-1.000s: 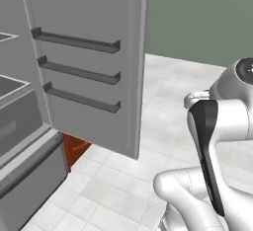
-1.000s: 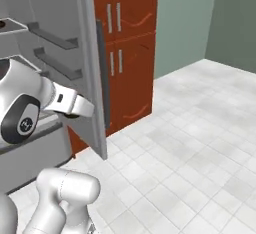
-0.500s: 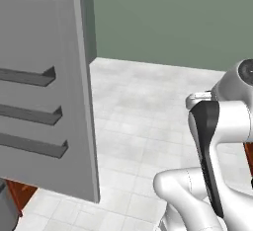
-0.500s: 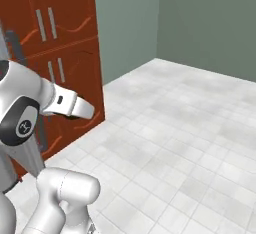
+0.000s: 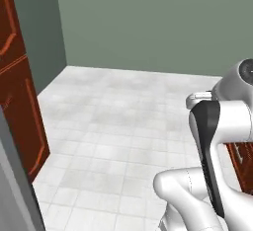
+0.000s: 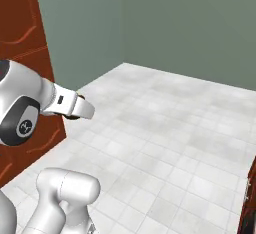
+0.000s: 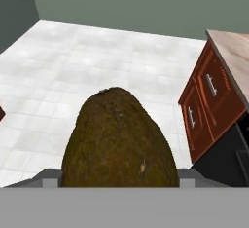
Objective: Gather the sweet potato and avocado from the fridge and place them on a tray on the dining counter. Then gather the steak and fish from the fridge and place them on the other tray.
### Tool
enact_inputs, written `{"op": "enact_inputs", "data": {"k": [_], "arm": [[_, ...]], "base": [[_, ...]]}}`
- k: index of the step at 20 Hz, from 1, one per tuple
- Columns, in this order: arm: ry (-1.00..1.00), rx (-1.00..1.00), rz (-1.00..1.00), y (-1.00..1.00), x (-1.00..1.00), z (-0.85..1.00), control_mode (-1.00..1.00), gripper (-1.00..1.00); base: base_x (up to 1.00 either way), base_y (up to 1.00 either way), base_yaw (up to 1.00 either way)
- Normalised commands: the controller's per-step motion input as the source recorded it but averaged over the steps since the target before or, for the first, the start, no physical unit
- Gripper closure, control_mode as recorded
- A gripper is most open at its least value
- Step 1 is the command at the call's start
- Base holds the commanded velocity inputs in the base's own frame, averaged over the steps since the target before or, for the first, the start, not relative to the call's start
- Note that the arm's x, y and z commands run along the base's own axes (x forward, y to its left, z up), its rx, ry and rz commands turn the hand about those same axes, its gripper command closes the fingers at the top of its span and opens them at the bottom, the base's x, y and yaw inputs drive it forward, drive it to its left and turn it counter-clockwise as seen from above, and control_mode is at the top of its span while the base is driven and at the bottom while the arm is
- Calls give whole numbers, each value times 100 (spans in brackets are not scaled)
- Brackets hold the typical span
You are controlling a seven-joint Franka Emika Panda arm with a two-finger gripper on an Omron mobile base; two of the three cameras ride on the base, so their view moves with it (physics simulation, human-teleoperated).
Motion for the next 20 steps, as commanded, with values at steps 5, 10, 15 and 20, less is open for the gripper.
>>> {"op": "enact_inputs", "data": {"k": [5,10,15,20], "arm": [[0,0,0,0,0,0,100,100],[0,0,0,0,0,0,100,100],[0,0,0,0,0,0,100,100],[0,0,0,0,0,0,100,100]], "base": [[100,-35,-28],[100,-15,-29],[100,0,-34],[100,4,-38]]}}
